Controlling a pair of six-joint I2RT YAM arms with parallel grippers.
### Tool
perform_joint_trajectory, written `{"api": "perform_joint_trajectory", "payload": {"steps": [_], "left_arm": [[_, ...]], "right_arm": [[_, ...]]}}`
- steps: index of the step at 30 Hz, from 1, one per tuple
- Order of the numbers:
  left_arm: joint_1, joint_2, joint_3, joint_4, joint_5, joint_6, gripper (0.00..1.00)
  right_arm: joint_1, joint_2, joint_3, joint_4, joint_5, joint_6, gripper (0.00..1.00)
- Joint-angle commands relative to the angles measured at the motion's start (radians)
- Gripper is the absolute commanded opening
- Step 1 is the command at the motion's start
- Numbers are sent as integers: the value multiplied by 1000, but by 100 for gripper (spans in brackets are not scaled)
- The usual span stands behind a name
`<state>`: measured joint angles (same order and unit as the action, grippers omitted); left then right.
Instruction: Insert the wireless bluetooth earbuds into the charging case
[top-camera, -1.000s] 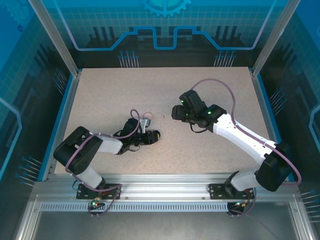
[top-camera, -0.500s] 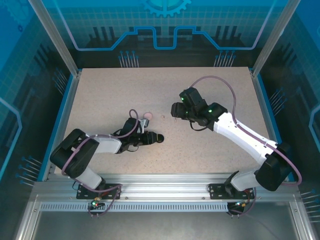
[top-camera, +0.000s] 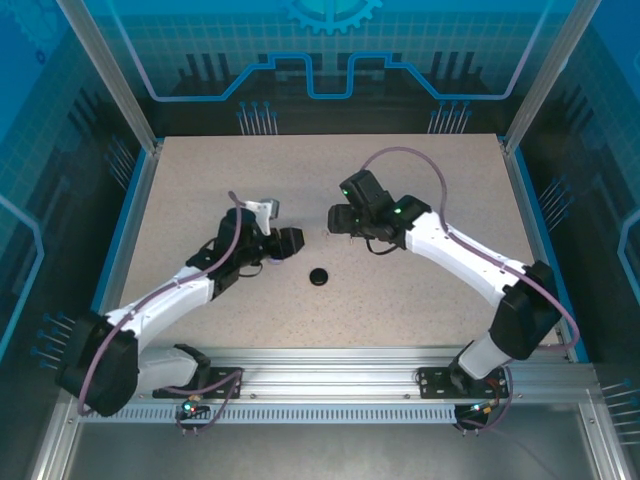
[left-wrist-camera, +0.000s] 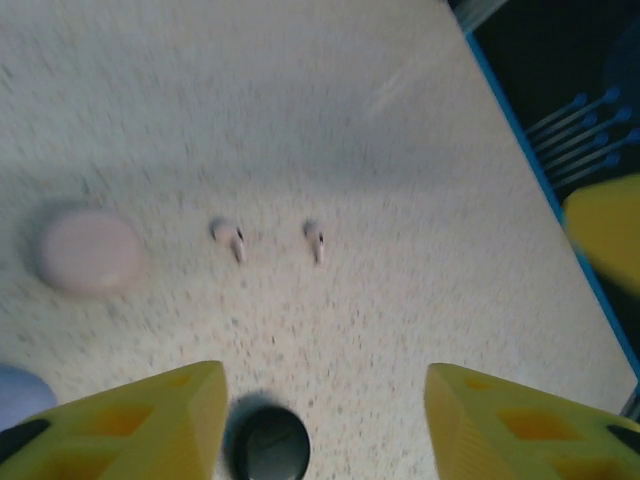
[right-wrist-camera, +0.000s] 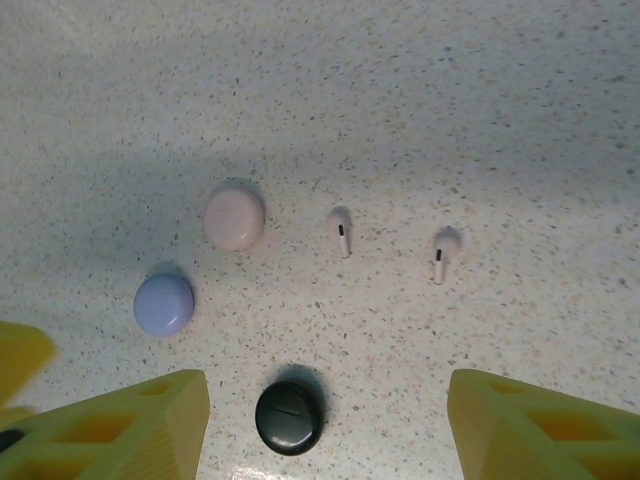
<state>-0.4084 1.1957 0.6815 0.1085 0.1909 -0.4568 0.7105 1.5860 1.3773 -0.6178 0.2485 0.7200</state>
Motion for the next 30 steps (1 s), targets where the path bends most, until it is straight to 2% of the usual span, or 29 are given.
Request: {"api": "perform_joint_trajectory", "payload": {"steps": [1,8,12,19,24,30], "left_arm": [[52,-53,60,-78,-22,49,65],[128,-82,167,-103,-28,58,99],[154,-88,217,-118,-57,62,99],[174,-141,242,-114,-250,21,99],[184,-123,309,-208,-379,-51,99],[200,-77,380,-297,-431,-96,99]], "right_arm": [[26,77,78,-22,-30,-58,66],[38,296,281,-94,-50,-106,66],[39,414,397,-136,-56,-111,67],[46,568,541,-184,-74,-89,67],[63,676,659,-244,-60,-87,69],[91,826,854,-352,7,-96,72]]}}
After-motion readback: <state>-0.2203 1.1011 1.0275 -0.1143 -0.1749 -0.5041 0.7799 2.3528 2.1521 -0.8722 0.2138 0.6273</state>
